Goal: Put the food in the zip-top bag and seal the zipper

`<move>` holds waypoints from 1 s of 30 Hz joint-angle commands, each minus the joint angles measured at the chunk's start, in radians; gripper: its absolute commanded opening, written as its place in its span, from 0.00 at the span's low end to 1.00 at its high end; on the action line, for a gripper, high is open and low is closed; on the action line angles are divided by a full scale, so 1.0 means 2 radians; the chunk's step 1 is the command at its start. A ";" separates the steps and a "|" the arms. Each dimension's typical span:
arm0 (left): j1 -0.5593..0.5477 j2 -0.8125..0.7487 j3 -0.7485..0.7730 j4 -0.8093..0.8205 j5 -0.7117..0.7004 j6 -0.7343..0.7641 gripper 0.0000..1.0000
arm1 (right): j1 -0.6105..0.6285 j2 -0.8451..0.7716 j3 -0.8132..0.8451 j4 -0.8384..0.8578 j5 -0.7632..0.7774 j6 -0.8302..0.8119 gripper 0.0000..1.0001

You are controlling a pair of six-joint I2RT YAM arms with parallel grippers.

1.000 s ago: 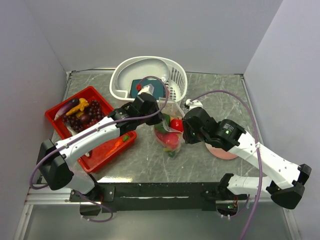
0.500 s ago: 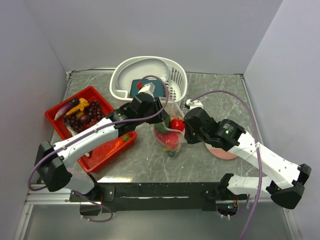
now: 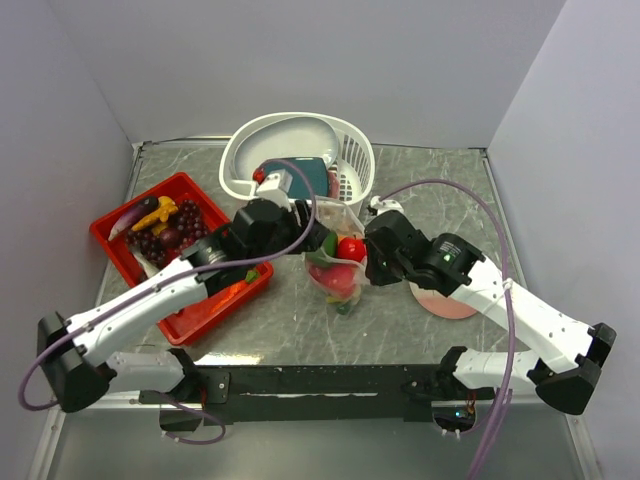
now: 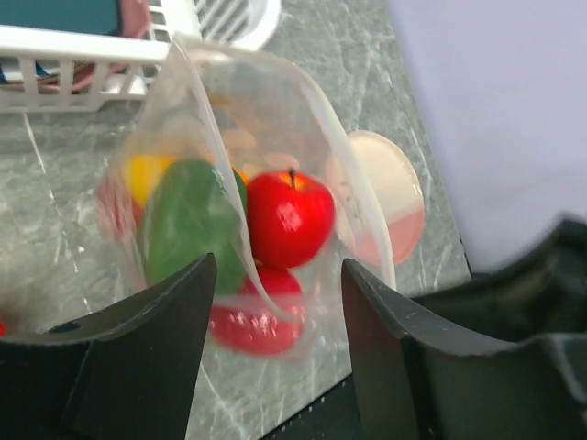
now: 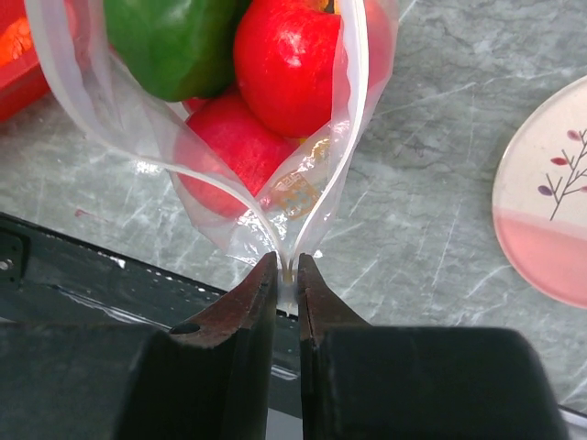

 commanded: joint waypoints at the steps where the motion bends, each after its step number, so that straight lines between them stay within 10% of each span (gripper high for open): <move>1: -0.051 -0.058 -0.032 0.033 -0.051 0.015 0.62 | -0.014 0.000 0.028 0.006 -0.017 0.018 0.00; 30: -0.238 0.020 -0.092 0.184 -0.217 0.052 0.44 | -0.062 0.033 0.094 -0.015 -0.132 0.098 0.00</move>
